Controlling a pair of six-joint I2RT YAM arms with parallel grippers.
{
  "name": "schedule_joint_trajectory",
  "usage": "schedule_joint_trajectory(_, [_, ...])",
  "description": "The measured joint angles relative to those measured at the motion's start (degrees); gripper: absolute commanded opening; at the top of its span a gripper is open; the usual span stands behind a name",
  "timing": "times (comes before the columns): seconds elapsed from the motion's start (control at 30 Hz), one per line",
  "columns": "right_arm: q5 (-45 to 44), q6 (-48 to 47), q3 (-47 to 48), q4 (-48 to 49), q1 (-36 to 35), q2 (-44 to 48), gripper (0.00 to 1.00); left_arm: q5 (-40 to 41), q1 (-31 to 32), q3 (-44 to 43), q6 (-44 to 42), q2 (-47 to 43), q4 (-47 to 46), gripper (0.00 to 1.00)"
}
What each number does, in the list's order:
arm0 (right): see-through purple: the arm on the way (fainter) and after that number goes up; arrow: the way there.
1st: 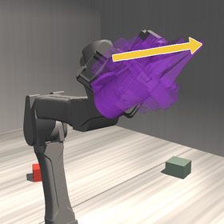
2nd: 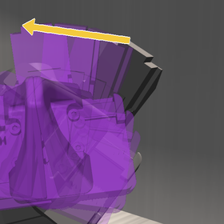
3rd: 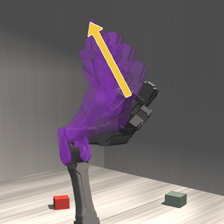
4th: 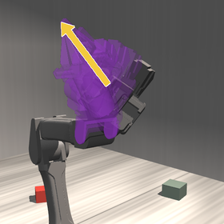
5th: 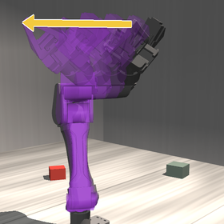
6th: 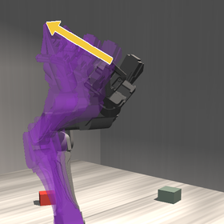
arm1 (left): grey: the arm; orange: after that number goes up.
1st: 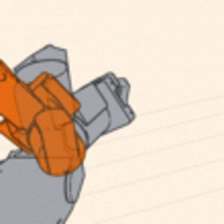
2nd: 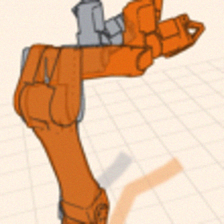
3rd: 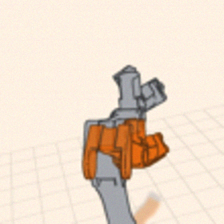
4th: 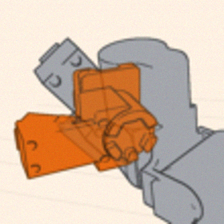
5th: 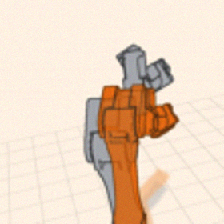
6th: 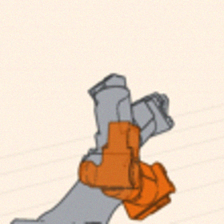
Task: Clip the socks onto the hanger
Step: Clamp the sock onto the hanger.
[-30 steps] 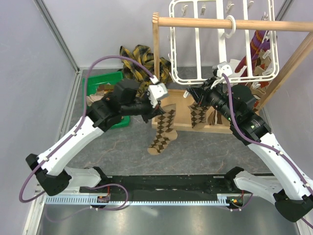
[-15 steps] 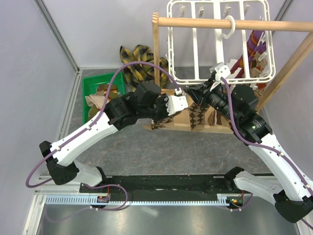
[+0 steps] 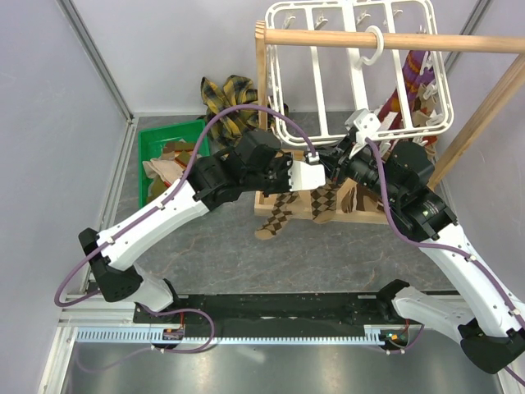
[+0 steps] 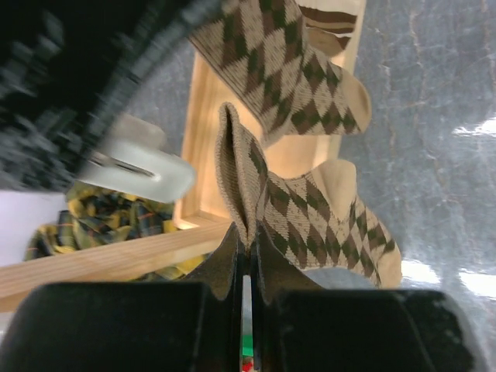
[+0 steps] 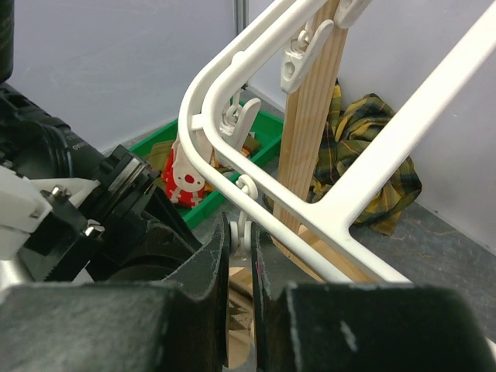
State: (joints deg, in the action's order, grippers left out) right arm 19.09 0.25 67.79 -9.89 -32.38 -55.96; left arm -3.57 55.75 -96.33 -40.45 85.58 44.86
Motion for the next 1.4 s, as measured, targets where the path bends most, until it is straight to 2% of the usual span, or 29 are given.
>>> schedule_joint_trajectory(0.3, [0.17, -2.54, 0.00, -0.46, 0.04, 0.15, 0.03, 0.07, -0.02, -3.17, -2.51, 0.85, -0.09, 0.02])
schedule_joint_trajectory(1.1, [0.17, -5.05, -0.04, -1.57, 0.04, 1.51, 0.03, -1.55, -0.26, -3.17, -2.45, 0.66, -2.19, 0.02])
schedule_joint_trajectory(1.4, [0.09, -5.64, -0.28, -1.49, 0.04, 1.51, 0.03, -4.35, -0.42, -3.17, -2.05, -2.27, -3.80, 0.02])
